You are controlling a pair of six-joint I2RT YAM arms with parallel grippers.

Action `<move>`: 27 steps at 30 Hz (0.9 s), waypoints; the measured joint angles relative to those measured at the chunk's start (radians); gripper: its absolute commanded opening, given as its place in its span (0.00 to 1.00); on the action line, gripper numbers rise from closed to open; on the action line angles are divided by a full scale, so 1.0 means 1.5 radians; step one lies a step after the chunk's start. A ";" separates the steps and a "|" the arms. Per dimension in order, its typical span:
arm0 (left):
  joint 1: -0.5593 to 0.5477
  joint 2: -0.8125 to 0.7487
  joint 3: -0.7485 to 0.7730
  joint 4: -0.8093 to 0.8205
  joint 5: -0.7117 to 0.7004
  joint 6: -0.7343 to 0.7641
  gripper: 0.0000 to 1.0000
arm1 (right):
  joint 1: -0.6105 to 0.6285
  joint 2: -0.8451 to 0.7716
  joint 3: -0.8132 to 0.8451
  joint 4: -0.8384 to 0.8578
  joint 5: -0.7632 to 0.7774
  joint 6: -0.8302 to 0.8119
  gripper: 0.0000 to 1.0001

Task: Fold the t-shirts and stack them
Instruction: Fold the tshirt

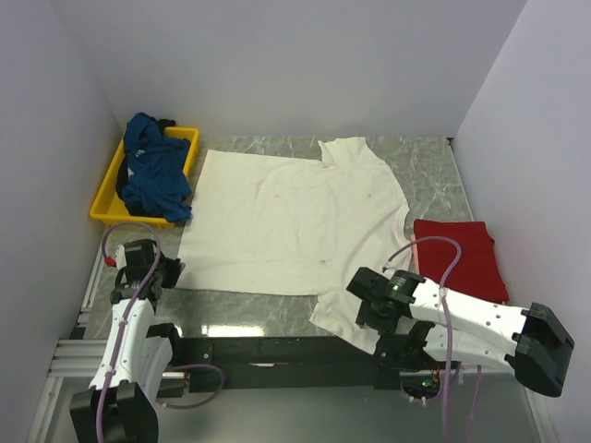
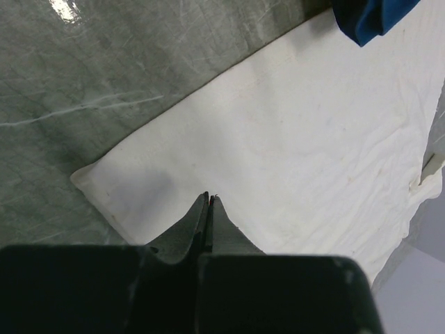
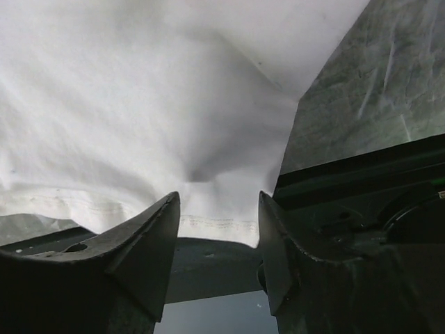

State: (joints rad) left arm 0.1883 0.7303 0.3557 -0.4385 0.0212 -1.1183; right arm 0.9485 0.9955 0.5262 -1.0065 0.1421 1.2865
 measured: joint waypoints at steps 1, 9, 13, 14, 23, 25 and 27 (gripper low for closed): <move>0.000 0.000 0.000 0.000 0.000 0.000 0.01 | -0.001 -0.004 -0.004 0.003 -0.004 -0.001 0.56; 0.000 0.005 0.000 0.001 0.000 0.001 0.01 | -0.011 0.043 -0.034 0.034 -0.038 -0.018 0.59; 0.000 0.009 0.000 0.000 0.000 0.002 0.01 | -0.012 0.058 -0.028 0.041 -0.042 -0.026 0.51; 0.000 0.009 0.000 0.000 0.000 0.002 0.01 | -0.012 0.060 -0.027 0.044 -0.043 -0.027 0.49; 0.000 0.008 0.000 0.001 -0.001 0.002 0.06 | -0.011 0.056 -0.027 0.077 -0.043 -0.019 0.00; 0.000 0.008 0.000 0.000 -0.001 0.002 0.10 | -0.011 0.054 -0.027 0.076 -0.043 -0.019 0.00; 0.000 0.008 0.000 -0.002 -0.007 0.002 0.14 | -0.011 0.052 -0.025 0.076 -0.041 -0.019 0.00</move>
State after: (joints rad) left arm 0.1883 0.7429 0.3557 -0.4412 0.0109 -1.1156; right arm 0.9314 1.0729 0.4885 -0.8928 0.0799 1.2583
